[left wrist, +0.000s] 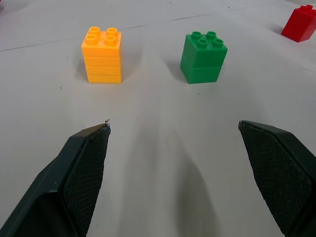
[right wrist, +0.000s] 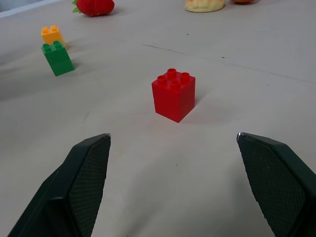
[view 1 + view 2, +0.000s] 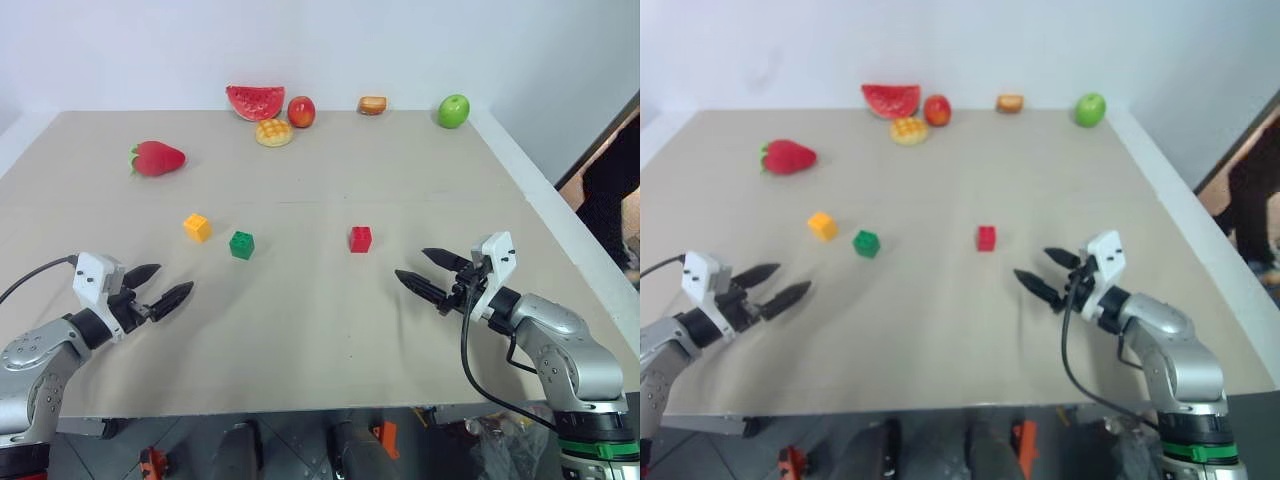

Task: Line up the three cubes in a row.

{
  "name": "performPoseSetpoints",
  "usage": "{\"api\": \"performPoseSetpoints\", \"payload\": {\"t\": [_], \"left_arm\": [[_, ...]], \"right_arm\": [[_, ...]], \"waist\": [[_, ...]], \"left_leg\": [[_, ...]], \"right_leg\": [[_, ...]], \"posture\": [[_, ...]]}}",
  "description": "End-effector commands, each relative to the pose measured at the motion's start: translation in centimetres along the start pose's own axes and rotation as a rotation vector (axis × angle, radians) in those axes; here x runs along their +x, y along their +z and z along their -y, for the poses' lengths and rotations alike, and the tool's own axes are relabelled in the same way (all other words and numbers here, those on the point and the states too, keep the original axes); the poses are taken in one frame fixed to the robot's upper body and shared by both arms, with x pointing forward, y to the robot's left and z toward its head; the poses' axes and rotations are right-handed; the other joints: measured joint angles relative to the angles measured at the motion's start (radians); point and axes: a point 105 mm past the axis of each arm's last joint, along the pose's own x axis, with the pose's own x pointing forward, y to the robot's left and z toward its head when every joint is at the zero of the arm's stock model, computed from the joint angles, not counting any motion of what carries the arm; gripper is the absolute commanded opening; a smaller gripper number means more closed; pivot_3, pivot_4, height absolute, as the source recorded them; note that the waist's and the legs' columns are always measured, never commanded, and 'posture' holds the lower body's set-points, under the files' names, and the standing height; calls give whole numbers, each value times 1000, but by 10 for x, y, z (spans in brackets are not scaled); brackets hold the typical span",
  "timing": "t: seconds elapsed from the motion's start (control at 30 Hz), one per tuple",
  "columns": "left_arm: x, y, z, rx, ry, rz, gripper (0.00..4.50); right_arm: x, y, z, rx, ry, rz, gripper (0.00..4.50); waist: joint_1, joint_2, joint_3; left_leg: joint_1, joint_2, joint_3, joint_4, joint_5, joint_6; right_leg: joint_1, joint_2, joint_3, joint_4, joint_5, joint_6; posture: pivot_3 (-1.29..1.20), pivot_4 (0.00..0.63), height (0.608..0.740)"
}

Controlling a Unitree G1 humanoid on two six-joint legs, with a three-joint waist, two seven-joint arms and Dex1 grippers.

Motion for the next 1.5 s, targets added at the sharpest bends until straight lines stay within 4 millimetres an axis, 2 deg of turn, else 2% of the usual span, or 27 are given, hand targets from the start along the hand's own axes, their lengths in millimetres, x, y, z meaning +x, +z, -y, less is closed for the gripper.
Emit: {"api": "performPoseSetpoints", "payload": {"t": [0.03,0.17,0.4,0.5,0.67,0.8,0.97,1.3,1.5], "left_arm": [[-1,17,3,48,-33,37,4311],[2,29,15,89,-106,53,4311],[13,27,61,268,-409,33,4311],[18,33,79,295,-546,67,4311],[26,36,90,328,-619,101,4311],[32,39,97,318,-659,132,4311],[41,41,108,316,-684,161,4311],[45,38,115,304,-659,187,4311],[46,40,115,298,-639,200,4311]], "right_arm": [[4,9,-4,-51,4,23,4237],[16,5,-3,-81,-46,-5,4237],[36,-3,-2,-80,-154,-28,4237],[50,2,-18,-111,-134,-22,4237],[58,0,-36,-98,-79,-23,4237],[64,-6,-43,-105,-62,-42,4237],[75,-5,-35,-131,-135,-47,4237],[88,-9,-33,-94,-217,-55,4237],[94,-5,-23,-69,-288,-38,4237]], "waist": [[0,0,0],[-1,-1,0],[0,-1,-1],[0,-1,-1],[0,-1,-1],[0,-1,-1],[-1,-1,-1],[-1,-1,-1],[-1,-1,-1]], "left_leg": [[0,0,0,0,0,0],[0,0,0,0,0,0],[0,0,1,0,0,0],[0,0,0,0,0,0],[0,0,0,0,0,0],[0,0,0,0,0,0],[0,1,0,2,0,1],[0,1,0,3,0,1],[0,1,0,3,0,1]], "right_leg": [[0,0,0,0,0,0],[0,0,0,0,0,0],[0,0,1,0,0,0],[0,0,0,0,0,0],[0,1,1,0,0,0],[0,1,1,0,0,1],[0,2,1,2,1,1],[1,3,2,2,1,2],[1,3,2,2,1,2]], "posture": [[0,150,740],[0,150,740],[0,150,740],[0,150,740],[0,150,740],[0,150,740],[0,150,740],[0,150,740],[0,150,740]]}}
